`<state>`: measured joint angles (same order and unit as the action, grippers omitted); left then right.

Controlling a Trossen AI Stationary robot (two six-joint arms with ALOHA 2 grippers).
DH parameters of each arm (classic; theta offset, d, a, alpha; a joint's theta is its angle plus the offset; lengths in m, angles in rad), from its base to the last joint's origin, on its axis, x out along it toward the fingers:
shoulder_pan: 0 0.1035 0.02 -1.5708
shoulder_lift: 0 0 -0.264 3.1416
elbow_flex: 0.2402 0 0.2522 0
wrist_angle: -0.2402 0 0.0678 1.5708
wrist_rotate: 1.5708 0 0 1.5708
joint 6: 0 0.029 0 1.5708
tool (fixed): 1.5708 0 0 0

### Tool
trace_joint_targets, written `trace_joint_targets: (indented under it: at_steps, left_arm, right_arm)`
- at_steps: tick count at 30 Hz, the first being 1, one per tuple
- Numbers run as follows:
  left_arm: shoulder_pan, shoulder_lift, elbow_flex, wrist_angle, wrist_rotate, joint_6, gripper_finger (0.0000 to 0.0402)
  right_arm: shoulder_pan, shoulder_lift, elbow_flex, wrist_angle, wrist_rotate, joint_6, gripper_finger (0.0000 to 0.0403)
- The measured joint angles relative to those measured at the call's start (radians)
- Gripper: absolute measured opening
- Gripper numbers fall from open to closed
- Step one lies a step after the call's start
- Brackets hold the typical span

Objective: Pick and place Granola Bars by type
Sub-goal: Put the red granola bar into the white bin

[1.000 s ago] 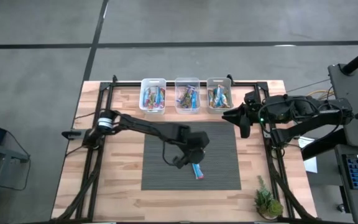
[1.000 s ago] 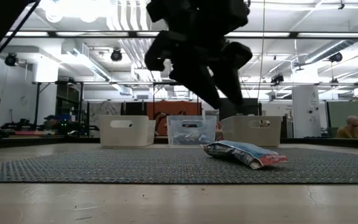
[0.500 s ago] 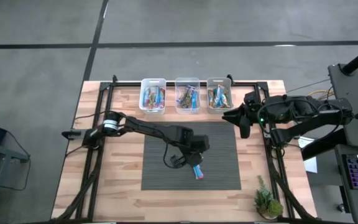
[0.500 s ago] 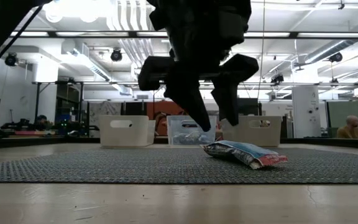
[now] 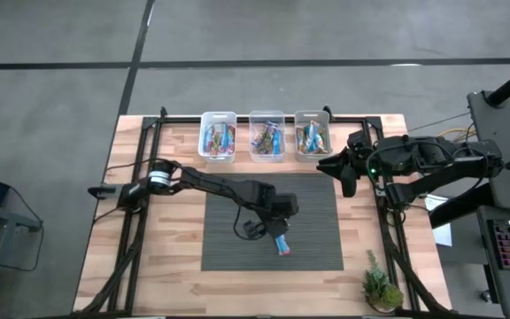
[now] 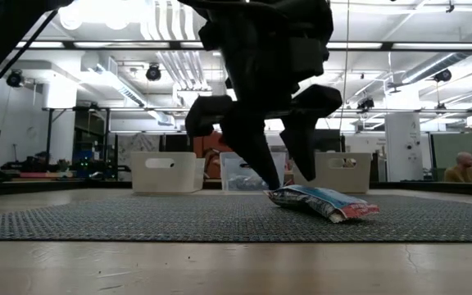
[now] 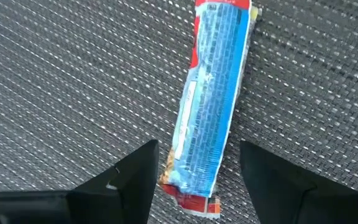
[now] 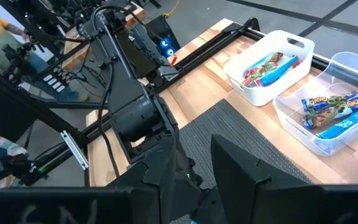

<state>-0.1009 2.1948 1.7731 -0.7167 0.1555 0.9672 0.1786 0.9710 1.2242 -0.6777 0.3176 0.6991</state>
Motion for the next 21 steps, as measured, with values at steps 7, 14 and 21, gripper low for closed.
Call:
trace_joint_targets:
  at_steps: [7, 14, 21]
  left_arm:
    - [0.001, 0.0, -0.027, 0.019, -0.011, 0.0, 0.0206]
    - [0.002, 0.0, -0.044, 0.072, -0.058, 0.0, 0.0206]
    - [0.002, 0.0, -0.062, 0.07, -0.065, 0.0, 0.0206]
  right_arm:
    - [0.0, 0.0, -0.001, 0.0, 0.0, -0.004, 0.0095]
    - [0.0, 0.0, -0.002, 0.0, 0.005, -0.004, 0.0095]
    - [0.0, 0.0, -0.002, 0.0, 0.009, -0.004, 0.0096]
